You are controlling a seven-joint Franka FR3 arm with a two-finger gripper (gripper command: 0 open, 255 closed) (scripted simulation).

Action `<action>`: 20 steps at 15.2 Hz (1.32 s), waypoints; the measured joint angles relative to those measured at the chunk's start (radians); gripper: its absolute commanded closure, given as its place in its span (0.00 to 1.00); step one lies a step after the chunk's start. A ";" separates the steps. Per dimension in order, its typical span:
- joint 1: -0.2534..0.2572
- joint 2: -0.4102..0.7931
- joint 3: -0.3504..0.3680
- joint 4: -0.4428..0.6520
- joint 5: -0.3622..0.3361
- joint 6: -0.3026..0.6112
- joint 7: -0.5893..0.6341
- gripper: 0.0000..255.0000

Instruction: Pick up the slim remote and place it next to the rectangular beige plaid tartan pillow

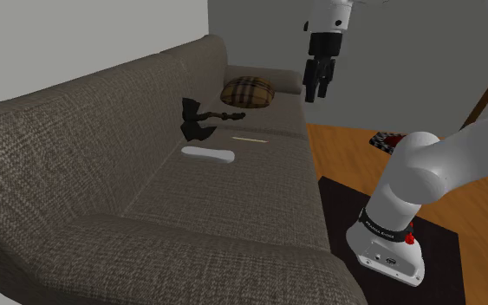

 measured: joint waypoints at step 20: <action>0.061 0.568 0.039 0.095 -0.052 0.525 -0.178 0.00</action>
